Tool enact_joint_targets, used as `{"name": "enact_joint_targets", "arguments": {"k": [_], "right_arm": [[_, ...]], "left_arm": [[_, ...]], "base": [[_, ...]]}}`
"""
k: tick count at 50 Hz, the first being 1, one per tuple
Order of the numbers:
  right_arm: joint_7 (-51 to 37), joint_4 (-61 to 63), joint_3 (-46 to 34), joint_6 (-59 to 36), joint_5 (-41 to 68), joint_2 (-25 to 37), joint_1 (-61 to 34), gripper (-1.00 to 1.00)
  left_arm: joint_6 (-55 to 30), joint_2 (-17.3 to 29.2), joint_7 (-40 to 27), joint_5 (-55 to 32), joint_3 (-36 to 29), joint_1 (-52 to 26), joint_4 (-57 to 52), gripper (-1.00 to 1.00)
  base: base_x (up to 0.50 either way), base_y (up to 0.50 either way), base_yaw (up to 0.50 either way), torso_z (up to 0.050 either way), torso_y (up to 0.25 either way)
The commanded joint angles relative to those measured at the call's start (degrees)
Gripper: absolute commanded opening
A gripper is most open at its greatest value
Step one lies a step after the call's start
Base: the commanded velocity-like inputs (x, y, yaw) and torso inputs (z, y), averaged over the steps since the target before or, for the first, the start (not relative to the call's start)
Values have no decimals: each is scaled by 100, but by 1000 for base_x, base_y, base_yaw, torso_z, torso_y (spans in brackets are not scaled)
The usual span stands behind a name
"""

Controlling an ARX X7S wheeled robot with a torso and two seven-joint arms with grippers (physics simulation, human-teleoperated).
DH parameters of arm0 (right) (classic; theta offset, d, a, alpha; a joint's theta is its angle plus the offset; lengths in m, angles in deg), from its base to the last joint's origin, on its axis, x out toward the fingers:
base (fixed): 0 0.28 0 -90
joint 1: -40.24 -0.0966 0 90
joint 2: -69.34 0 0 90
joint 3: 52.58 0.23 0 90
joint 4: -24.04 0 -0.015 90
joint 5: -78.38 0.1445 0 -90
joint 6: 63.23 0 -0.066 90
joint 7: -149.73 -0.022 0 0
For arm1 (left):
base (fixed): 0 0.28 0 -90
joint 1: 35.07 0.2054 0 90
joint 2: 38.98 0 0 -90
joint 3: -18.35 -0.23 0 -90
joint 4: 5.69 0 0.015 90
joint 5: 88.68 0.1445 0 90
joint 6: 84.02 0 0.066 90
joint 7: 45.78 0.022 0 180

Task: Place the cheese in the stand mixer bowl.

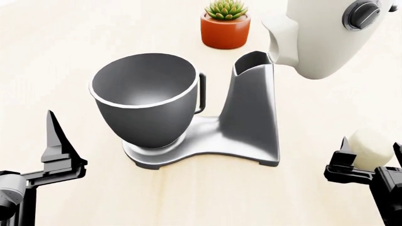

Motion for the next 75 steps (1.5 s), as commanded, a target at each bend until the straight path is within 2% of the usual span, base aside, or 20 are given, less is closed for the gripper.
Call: {"name": "enact_joint_targets", "arguments": {"k": [1,5,6,18,22,25,28,34,39,43,47,54,58,60,65,75], "right_arm": [[149,-385,154,-372,364,-212,-63,100],[168,-321,121,-293,326,-179,-31,100],[183,-313,107,-265,313,-170,-19,-100],[238,-87,38,-22,203,-94,121,-100],[211,458,402,-209,693,-42,48,-100],[-24,1039,935,-644,1690,67,-190,-100],[-659,1309,1466,-898,3234,328,-510,-100],[-1623,1424,1612,-516,5198,864,-742,-100],[-2598,1417,1933,-1278,6994,615,-1617,-100],[-3055,1383,1308,-1109,7399,693,-1981,-100],[-3592,1226,46,-937,7442,760,-2619,-100],[-4204,951,-1532,-909,7474,799,-3649,-100],[-4286,891,-1799,-891,7503,777,-3860,-100],[-4514,809,-2332,-744,7747,767,-4443,-100],[-4760,636,-2967,-629,7936,658,-5213,-100],[-4598,196,-3528,-800,7665,84,-6177,-100]], "left_arm": [[-75,-88,183,91,143,36,-77,100],[-73,-78,169,90,132,36,-77,100],[-74,-76,165,87,131,33,-75,100],[-84,-41,122,72,106,20,-71,100],[-82,-31,111,69,95,21,-75,100],[-72,-23,105,72,84,29,-74,100],[-55,-18,102,66,84,41,-64,100],[-44,-5,84,64,78,53,-61,100],[-56,13,68,66,54,49,-70,100],[-56,24,58,60,46,59,-86,100],[-39,33,52,63,32,65,-74,100],[-21,48,35,53,33,67,-50,100],[-35,62,21,29,41,63,-59,100],[-42,74,19,27,35,57,-51,100],[-31,88,13,6,44,61,-42,100],[27,99,2,6,26,78,20,100]], "base": [[0,0,0,0,0],[0,0,0,0,0],[0,0,0,0,0],[0,0,0,0,0],[3,0,1,-4,0],[0,0,0,0,0],[0,0,0,0,0],[0,0,0,0,0],[0,0,0,0,0],[0,0,0,0,0],[0,0,1,0,0],[0,0,0,0,0],[0,0,0,0,0],[0,0,0,0,0],[0,0,0,0,0],[0,0,0,0,0]]}}
